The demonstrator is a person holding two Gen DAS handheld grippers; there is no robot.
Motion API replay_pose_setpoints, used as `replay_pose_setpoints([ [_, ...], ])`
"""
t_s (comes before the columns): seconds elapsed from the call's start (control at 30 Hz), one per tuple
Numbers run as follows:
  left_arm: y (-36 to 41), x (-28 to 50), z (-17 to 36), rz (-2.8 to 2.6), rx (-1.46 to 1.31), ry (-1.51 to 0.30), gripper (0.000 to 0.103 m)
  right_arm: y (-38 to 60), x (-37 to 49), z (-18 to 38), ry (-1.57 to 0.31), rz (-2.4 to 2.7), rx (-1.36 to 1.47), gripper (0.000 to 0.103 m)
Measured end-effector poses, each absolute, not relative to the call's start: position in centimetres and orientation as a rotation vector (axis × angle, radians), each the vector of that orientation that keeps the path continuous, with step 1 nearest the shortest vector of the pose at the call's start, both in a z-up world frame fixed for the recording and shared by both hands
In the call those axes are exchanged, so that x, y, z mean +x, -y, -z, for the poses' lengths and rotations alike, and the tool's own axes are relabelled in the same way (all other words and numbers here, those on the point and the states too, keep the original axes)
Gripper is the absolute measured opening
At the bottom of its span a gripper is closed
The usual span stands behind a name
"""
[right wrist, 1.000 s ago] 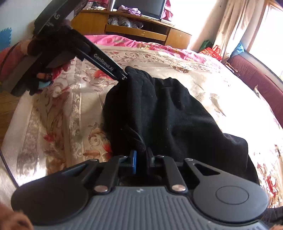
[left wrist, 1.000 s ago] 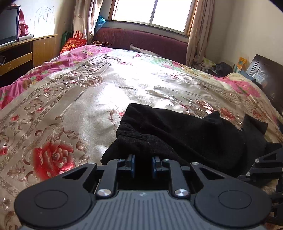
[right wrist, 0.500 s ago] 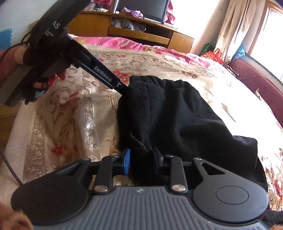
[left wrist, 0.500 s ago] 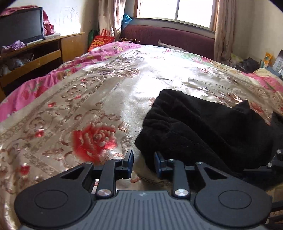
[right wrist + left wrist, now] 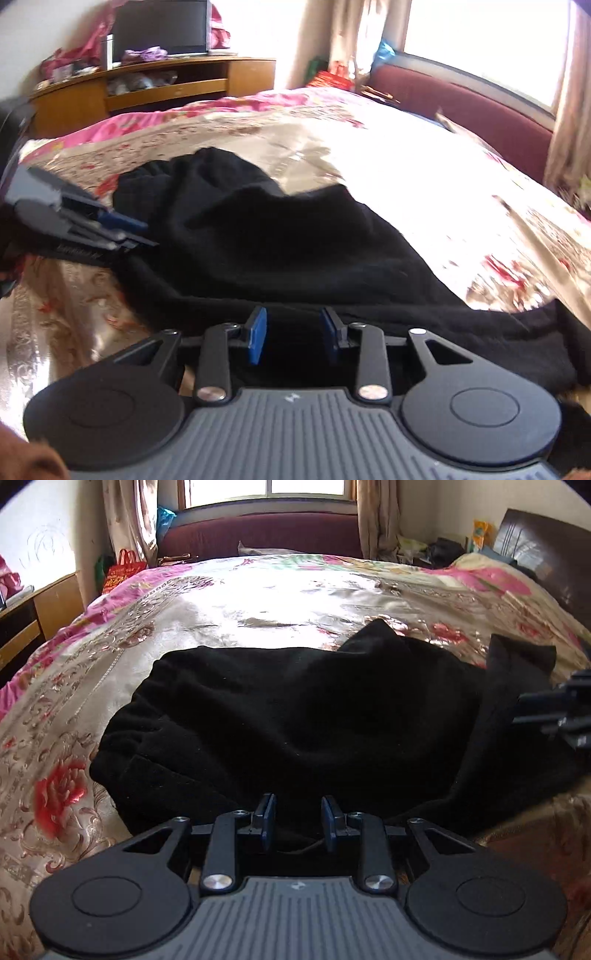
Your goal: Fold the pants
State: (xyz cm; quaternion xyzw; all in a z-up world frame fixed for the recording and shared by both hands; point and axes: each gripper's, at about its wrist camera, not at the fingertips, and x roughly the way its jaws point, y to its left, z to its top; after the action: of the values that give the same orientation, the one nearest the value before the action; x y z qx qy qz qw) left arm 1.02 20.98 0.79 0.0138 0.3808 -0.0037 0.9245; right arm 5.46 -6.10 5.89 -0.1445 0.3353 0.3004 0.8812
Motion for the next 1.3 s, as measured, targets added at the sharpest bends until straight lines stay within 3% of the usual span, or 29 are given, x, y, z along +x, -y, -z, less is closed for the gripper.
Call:
replay_pose_setpoints([
  [0.2,-15.5,2.6,-3.7,0.148,0.108,-0.710,0.041,15.6,12.2,-6.3,-0.729,-0.325,-0.191,0.034],
  [0.37,-10.6,6.9,-2.9,0.300,0.128,-0.726,0.042,22.4,17.8,-5.6,-0.783,-0.121,-0.105,0.035],
  [0.47,-8.1,8.5,-2.3,0.357,0.147,-0.747,0.042,24.1,19.6,-4.5,-0.776,-0.057,-0.192,0.035],
  [0.6,-6.6,9.2,-1.6,0.396,0.160,-0.767,0.042,24.2,21.8,-3.2,-0.771,-0.046,-0.308,0.051],
  [0.67,-6.4,9.6,-1.4,0.401,0.147,-0.776,0.042,24.4,22.8,-1.9,-0.801,-0.046,-0.304,0.050],
  [0.77,-6.2,10.0,-1.3,0.402,0.138,-0.782,0.042,24.4,24.1,-0.2,-0.797,0.001,-0.368,0.047],
  [0.8,-6.1,10.1,-1.3,0.401,0.141,-0.782,0.042,24.9,24.5,-0.1,-0.802,0.003,-0.340,0.030],
  [0.83,-6.1,10.1,-1.4,0.400,0.146,-0.782,0.042,25.5,24.8,-0.4,-0.815,-0.007,-0.280,0.004],
  [1.07,-5.6,10.6,-2.2,0.430,0.166,-0.791,0.039,29.7,22.9,-7.8,-0.716,-0.034,-0.090,0.003],
  [1.3,-3.7,8.3,-4.6,0.512,0.223,-0.744,0.039,36.4,14.4,-17.4,-0.541,0.015,-0.001,0.003],
])
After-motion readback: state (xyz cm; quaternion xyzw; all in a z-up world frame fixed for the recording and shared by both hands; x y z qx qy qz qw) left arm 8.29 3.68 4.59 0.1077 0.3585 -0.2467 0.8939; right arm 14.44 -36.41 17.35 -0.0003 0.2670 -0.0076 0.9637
